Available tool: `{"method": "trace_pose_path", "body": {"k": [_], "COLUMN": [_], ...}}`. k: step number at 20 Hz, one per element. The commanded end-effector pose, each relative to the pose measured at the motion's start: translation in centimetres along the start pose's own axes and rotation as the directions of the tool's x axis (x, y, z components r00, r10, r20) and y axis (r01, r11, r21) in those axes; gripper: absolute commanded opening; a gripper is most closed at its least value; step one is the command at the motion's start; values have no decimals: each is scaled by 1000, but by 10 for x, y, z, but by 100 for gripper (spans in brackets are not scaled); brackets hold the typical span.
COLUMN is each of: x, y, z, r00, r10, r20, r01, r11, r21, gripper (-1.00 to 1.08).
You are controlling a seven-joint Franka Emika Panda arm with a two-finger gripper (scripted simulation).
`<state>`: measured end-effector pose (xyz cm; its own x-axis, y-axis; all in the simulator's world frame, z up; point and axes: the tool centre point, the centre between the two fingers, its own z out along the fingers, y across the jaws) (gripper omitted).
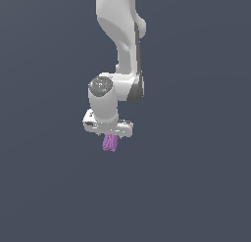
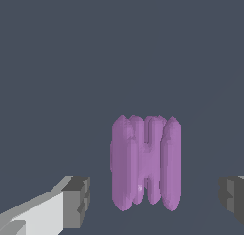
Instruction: Pick up the object and move it to a goal position.
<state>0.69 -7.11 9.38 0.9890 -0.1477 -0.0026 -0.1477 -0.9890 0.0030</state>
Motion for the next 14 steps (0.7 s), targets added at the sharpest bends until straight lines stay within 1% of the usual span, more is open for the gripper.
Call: {"method": "trace_pose_path", "body": {"k": [1, 7, 14], "x": [1, 0, 0], "y": [3, 2, 3], "z": [4, 10, 44], "r00": [1000, 1000, 1000], "r10": [9, 7, 9], "r20": [-2, -1, -2], "r01": [-9, -7, -9], "r11": [1000, 1000, 1000], "r21": [3, 2, 3], "gripper": [100, 100, 100]}}
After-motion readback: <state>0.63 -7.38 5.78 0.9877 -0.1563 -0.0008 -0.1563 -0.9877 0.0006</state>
